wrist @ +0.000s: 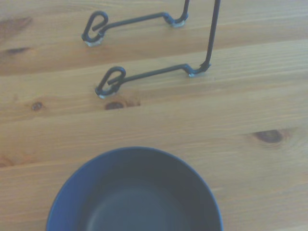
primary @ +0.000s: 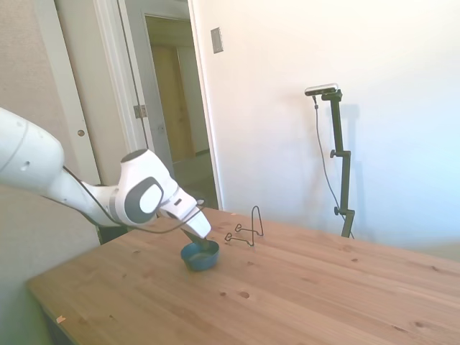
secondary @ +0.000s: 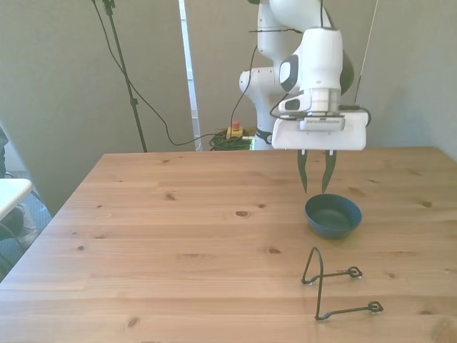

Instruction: Unload the bowl

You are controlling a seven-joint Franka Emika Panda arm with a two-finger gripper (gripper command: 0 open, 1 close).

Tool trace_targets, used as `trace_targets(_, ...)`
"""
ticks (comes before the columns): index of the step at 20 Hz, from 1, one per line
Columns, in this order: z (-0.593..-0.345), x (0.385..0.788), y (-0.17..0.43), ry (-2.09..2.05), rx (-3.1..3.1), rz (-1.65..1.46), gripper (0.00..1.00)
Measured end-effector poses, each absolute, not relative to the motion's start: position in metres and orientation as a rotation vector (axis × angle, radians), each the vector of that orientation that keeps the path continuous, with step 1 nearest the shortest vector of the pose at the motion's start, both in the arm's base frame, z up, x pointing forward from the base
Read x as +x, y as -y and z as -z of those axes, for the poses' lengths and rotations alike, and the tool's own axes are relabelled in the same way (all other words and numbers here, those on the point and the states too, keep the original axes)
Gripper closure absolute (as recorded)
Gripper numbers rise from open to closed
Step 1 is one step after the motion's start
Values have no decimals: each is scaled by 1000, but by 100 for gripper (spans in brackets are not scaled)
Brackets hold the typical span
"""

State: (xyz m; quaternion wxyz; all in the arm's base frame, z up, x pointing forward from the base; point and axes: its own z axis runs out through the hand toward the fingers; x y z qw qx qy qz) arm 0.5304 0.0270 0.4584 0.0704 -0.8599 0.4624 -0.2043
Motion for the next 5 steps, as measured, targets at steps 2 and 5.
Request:
trace_targets(2,-484,536,-21,-1407,-2610,515,0)
trace_targets(5,-500,557,2,-1454,-2664,354,0)
